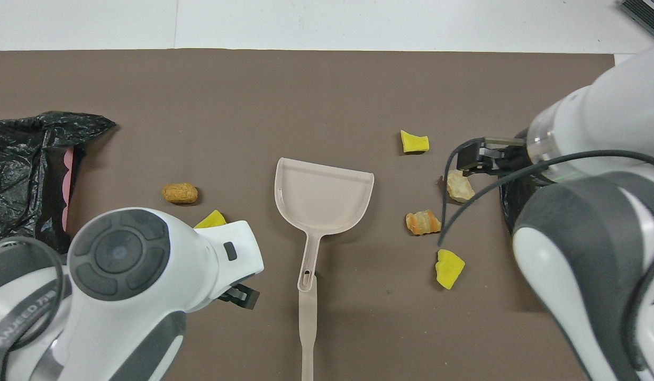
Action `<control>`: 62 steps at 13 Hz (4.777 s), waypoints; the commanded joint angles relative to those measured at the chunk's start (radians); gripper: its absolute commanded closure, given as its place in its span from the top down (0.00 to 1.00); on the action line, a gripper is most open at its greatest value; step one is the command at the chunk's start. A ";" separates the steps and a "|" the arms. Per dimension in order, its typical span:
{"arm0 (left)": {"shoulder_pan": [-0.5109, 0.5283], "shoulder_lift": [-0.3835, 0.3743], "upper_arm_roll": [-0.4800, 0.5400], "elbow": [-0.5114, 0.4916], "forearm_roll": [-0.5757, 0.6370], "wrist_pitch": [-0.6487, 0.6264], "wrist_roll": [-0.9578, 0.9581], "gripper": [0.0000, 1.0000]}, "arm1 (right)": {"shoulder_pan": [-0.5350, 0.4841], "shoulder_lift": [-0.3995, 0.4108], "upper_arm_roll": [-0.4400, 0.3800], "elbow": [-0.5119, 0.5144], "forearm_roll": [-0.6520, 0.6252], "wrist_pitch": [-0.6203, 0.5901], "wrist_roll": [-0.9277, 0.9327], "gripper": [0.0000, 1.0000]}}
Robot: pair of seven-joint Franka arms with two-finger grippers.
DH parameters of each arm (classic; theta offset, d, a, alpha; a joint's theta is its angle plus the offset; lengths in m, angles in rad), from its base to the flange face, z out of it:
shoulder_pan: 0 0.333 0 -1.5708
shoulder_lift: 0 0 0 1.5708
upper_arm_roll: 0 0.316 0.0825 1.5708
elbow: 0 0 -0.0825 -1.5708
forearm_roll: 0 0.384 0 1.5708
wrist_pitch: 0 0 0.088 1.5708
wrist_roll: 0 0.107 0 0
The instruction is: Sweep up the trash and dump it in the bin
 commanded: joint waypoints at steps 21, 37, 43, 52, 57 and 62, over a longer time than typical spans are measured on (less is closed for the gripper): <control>-0.451 -0.017 0.017 -0.497 -0.021 0.624 -0.497 1.00 | 0.317 0.306 0.001 -0.095 0.297 0.243 0.153 0.80; -0.488 -0.014 0.020 -0.489 -0.022 0.563 -0.601 0.00 | 0.280 0.281 -0.004 -0.080 0.223 0.251 -0.095 0.00; -0.324 -0.094 0.031 -0.442 -0.022 0.321 -0.598 0.00 | 0.197 0.306 -0.013 0.006 0.065 0.030 -0.640 0.00; 0.074 -0.088 0.034 -0.253 -0.021 0.136 -0.531 0.00 | 0.205 0.292 0.001 -0.015 -0.174 0.038 -1.245 0.00; 0.360 -0.076 0.034 -0.261 -0.021 0.132 -0.173 0.00 | 0.245 0.290 0.001 -0.063 -0.212 0.062 -1.307 0.00; 0.539 -0.077 0.037 -0.270 -0.009 0.100 -0.034 0.00 | 0.281 0.281 0.001 -0.074 -0.277 0.058 -1.393 0.00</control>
